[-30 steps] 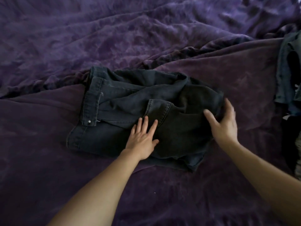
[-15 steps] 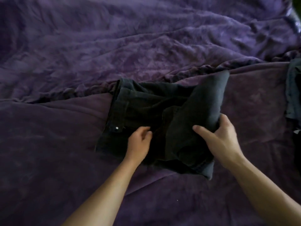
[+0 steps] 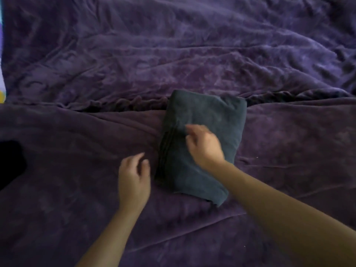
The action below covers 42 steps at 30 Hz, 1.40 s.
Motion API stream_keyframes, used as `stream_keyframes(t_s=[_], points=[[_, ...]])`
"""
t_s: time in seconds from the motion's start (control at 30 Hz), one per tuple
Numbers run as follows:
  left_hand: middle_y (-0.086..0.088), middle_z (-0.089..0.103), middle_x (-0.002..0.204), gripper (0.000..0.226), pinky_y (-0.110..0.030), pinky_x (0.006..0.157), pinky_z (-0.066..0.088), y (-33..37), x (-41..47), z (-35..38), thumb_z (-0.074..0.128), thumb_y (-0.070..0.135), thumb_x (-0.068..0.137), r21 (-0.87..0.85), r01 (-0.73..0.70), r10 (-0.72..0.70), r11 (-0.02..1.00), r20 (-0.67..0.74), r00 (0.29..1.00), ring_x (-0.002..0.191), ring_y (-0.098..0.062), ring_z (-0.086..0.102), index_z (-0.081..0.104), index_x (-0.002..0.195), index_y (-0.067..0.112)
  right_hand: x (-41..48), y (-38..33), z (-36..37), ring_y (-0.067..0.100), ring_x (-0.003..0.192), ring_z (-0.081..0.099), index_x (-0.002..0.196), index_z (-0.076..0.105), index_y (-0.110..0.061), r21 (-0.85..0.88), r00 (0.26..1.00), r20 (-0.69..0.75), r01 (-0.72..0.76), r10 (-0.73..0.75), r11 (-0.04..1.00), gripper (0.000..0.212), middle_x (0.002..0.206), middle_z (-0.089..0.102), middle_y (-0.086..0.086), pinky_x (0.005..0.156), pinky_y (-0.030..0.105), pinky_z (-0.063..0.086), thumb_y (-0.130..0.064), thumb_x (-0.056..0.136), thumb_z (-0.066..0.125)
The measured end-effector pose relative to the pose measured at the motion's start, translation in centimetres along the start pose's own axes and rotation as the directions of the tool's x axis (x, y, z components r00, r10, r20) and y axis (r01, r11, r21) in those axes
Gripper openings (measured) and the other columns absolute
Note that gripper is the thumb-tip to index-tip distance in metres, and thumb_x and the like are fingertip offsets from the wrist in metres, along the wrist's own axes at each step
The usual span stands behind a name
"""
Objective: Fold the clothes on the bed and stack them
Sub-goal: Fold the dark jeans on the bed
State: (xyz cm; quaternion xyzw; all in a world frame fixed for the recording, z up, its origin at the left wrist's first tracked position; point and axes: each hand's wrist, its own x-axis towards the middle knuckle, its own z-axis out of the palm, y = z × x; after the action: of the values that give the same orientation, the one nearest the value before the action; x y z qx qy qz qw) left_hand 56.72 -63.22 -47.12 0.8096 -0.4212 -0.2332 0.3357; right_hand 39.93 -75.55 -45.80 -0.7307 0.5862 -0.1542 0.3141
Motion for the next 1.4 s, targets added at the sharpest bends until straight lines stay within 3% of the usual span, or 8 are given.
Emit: stream_keyframes(t_s=[0.07, 0.23, 0.53, 0.77, 0.93, 1.07, 1.23, 1.4], points=[[-0.015, 0.050, 0.135, 0.050, -0.042, 0.100, 0.039, 3.3, 0.0, 1.8, 0.040, 0.045, 0.091, 0.112, -0.161, 0.153, 0.981, 0.072, 0.986, 0.124, -0.033, 0.047, 0.058, 0.129, 0.018, 0.7, 2.4, -1.6, 0.032, 0.125, 0.046, 0.137, 0.050, -0.021, -0.226, 0.981, -0.168, 0.053, -0.093, 0.973, 0.046, 0.136, 0.052, 0.009, 0.097, 0.046, 0.043, -0.031, 0.092, 0.052], [-0.007, -0.013, 0.160, 0.074, -0.058, 0.111, 0.024, 1.8, -0.1, 7.1, 0.018, 0.071, 0.085, 0.469, -0.381, 0.144, 0.797, 0.465, 0.874, 0.145, -0.038, 0.005, 0.004, 0.150, 0.039, 2.6, 8.2, -2.0, 0.023, 0.148, -0.008, 0.151, 0.004, -0.041, -0.537, 0.978, 0.120, -0.082, 0.172, 0.840, 0.068, 0.162, -0.003, 0.001, 0.115, 0.056, 0.014, -0.066, 0.092, 0.028], [-0.013, -0.009, 0.160, 0.073, -0.055, 0.111, 0.029, -2.5, 2.0, 9.0, 0.012, 0.072, 0.088, 0.479, -0.510, 0.194, 0.715, 0.564, 0.803, 0.144, -0.038, 0.015, -0.003, 0.151, 0.036, 3.1, 12.1, 2.0, 0.018, 0.148, -0.011, 0.150, -0.005, -0.044, -0.525, 0.957, 0.198, -0.080, 0.213, 0.847, 0.071, 0.162, -0.006, -0.003, 0.114, 0.060, 0.007, -0.073, 0.088, 0.015], [-0.016, 0.010, 0.159, 0.102, -0.046, 0.116, 0.020, 7.5, 15.8, 10.2, 0.057, 0.071, 0.074, 0.273, -0.291, 0.177, 0.917, 0.375, 0.910, 0.146, -0.031, 0.013, 0.011, 0.152, 0.024, 8.5, 14.4, -6.4, 0.030, 0.144, 0.019, 0.150, 0.020, -0.027, -0.101, 0.885, -0.180, -0.452, 0.430, 0.886, 0.098, 0.158, 0.017, 0.007, 0.110, 0.050, 0.029, -0.061, 0.073, 0.070], [-0.001, 0.029, 0.154, 0.125, -0.038, 0.112, 0.033, 10.6, 21.1, 14.6, 0.086, 0.055, 0.050, 0.063, 0.290, -0.271, 0.955, 0.585, 0.764, 0.137, -0.021, 0.034, 0.017, 0.151, 0.030, 9.3, 15.5, -6.5, 0.023, 0.124, 0.051, 0.150, 0.023, -0.018, 0.432, 0.732, 0.044, -0.628, 0.680, 0.647, 0.109, 0.143, 0.045, 0.005, 0.098, 0.032, 0.047, -0.033, 0.064, 0.088], [0.001, 0.052, 0.136, 0.131, -0.036, 0.102, 0.045, 10.1, 19.6, 13.1, 0.090, 0.052, 0.025, 0.038, 0.260, -0.232, 0.965, 0.592, 0.772, 0.118, -0.016, 0.054, 0.039, 0.143, 0.028, 7.1, 14.8, -7.6, 0.022, 0.088, 0.072, 0.113, 0.065, -0.006, 0.631, 0.750, 0.292, -0.618, 0.594, 0.470, 0.057, 0.101, 0.073, 0.008, 0.080, 0.037, 0.059, -0.010, 0.061, 0.088], [0.001, 0.052, 0.135, 0.109, -0.035, 0.106, 0.041, 12.8, 16.4, 7.9, 0.093, 0.038, 0.041, 0.077, -0.061, -0.009, 0.995, 0.687, 0.727, 0.123, -0.016, 0.050, 0.046, 0.139, 0.033, 2.4, 10.8, -12.0, 0.017, 0.079, 0.063, 0.088, 0.057, -0.013, 0.262, 0.858, 0.280, -0.500, 0.431, 0.826, 0.034, 0.085, 0.064, 0.000, 0.059, 0.028, 0.052, -0.012, 0.066, 0.082], [0.002, 0.025, 0.155, 0.132, -0.030, 0.114, 0.026, 15.9, 11.3, 2.1, 0.093, 0.029, 0.053, 0.212, -0.362, 0.020, 0.908, 0.840, 0.542, 0.141, -0.014, 0.026, 0.005, 0.151, 0.036, -7.0, 6.9, -13.5, 0.018, 0.097, 0.057, 0.099, 0.061, -0.019, 0.012, 0.983, 0.174, -0.054, 0.051, 0.998, 0.038, 0.098, 0.053, -0.013, 0.078, 0.028, 0.046, -0.031, 0.063, 0.067]])
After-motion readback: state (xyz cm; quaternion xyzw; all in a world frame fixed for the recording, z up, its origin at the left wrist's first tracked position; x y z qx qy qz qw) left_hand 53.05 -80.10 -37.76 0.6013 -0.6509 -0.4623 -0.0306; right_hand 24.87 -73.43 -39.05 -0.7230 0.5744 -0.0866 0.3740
